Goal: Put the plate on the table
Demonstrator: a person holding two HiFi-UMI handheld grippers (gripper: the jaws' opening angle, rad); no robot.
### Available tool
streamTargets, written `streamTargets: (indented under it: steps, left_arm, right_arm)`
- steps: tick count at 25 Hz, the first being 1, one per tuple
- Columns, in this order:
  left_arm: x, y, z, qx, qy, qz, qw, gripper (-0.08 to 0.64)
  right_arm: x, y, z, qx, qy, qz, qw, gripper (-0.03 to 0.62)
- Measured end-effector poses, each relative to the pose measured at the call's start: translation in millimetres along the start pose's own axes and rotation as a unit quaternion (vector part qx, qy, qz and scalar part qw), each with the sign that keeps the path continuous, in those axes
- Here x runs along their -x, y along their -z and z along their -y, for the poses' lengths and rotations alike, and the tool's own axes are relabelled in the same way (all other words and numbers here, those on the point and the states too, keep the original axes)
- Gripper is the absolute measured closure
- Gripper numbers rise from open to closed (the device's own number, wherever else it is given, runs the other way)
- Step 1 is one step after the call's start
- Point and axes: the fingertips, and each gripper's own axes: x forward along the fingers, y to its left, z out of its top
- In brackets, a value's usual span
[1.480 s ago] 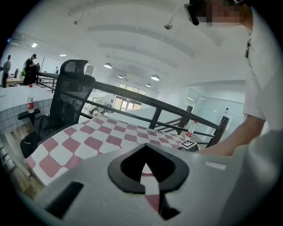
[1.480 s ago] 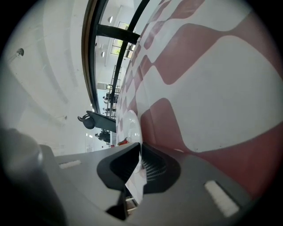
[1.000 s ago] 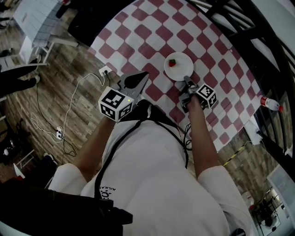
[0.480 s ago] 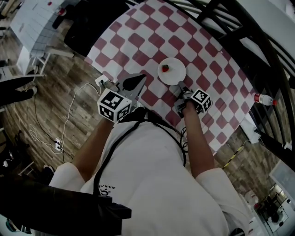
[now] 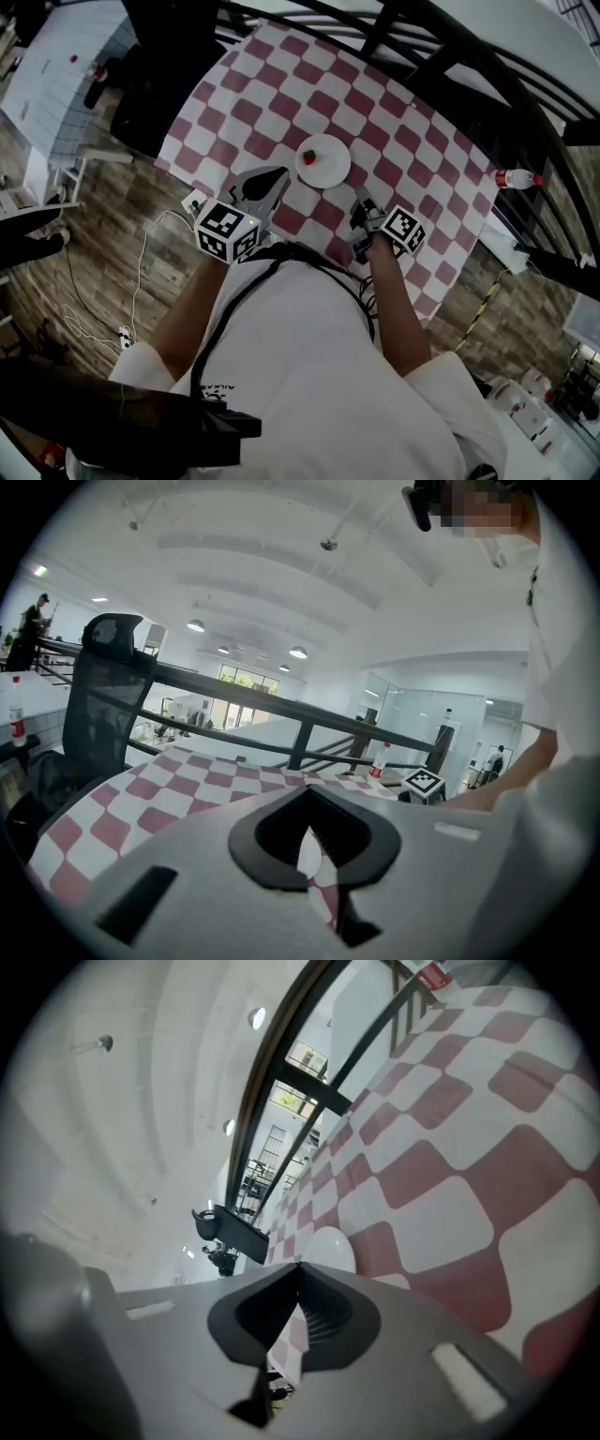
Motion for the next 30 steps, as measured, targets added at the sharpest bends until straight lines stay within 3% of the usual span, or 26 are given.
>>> streamTargets:
  steps: [11, 16, 30]
  left_arm:
    - [-12, -10, 25, -0.023, 0.047, -0.004, 0.9986, 0.555]
    - [-13, -18, 36, -0.029, 0.061, 0.003, 0.9977, 0.555]
    - [-7, -22, 31, -0.034, 0.058, 0.004, 0.9977, 0.555]
  right_arm:
    - [66, -18, -75, 0.078, -0.076, 0.076, 0.991, 0.586]
    - [89, -14, -94, 0.118, -0.085, 0.086, 0.986, 0.586]
    - [89, -9, -111, 0.16, -0.101, 0.077, 0.979, 0.586]
